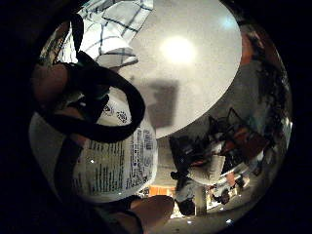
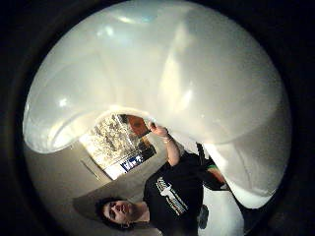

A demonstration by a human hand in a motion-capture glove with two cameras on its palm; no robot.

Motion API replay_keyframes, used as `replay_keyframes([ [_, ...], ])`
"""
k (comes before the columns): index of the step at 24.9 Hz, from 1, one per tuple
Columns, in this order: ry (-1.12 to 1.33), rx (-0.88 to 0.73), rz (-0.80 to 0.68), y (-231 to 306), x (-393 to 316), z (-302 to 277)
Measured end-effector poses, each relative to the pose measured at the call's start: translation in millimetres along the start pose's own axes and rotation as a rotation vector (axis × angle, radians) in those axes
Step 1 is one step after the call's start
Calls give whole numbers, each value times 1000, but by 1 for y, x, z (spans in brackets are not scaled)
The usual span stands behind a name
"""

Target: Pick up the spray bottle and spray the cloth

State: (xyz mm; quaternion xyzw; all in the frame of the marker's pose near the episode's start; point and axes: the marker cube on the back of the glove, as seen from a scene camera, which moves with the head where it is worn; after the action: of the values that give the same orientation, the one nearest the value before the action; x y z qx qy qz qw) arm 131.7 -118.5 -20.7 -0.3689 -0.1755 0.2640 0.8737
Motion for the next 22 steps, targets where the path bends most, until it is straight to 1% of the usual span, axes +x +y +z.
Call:
replay_keyframes([
  [9,7,1,19,0,0,-1],
  [13,-15,40,-3,1,-1,-2],
  [17,-80,175,-94,10,-7,-4],
  [22,-180,471,-312,41,-27,-3],
])
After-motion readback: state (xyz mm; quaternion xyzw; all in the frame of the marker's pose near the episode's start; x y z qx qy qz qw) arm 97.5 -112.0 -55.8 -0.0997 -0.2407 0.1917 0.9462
